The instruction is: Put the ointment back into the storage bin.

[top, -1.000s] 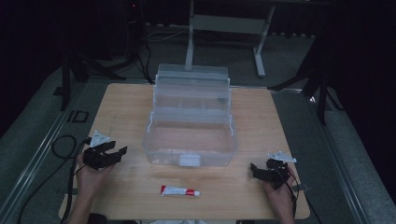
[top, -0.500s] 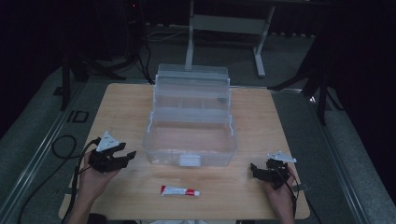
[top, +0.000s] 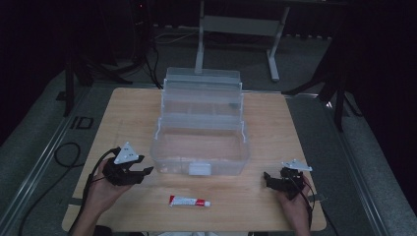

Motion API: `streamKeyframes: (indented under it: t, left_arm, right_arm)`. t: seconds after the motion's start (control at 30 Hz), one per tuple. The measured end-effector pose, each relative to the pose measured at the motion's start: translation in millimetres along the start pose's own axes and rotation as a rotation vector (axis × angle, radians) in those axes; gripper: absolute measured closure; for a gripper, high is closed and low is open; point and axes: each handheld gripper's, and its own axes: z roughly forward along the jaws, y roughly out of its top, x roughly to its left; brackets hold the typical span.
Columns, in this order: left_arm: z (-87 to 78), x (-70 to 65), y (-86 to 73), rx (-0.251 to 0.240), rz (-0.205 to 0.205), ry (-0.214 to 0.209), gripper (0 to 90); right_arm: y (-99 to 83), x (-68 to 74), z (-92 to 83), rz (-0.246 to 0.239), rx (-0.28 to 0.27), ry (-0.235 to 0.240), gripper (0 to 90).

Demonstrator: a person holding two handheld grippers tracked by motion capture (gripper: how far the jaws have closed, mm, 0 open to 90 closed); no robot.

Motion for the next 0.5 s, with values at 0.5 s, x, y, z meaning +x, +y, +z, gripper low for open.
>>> streamKeyframes:
  t: [0.5]
  left_arm:
    - [9.1,-15.8,13.3,0.060,0.104,-0.106,46.9]
  right_arm:
    - [0.1,0.2,0.0,0.000,0.000,0.002,12.7]
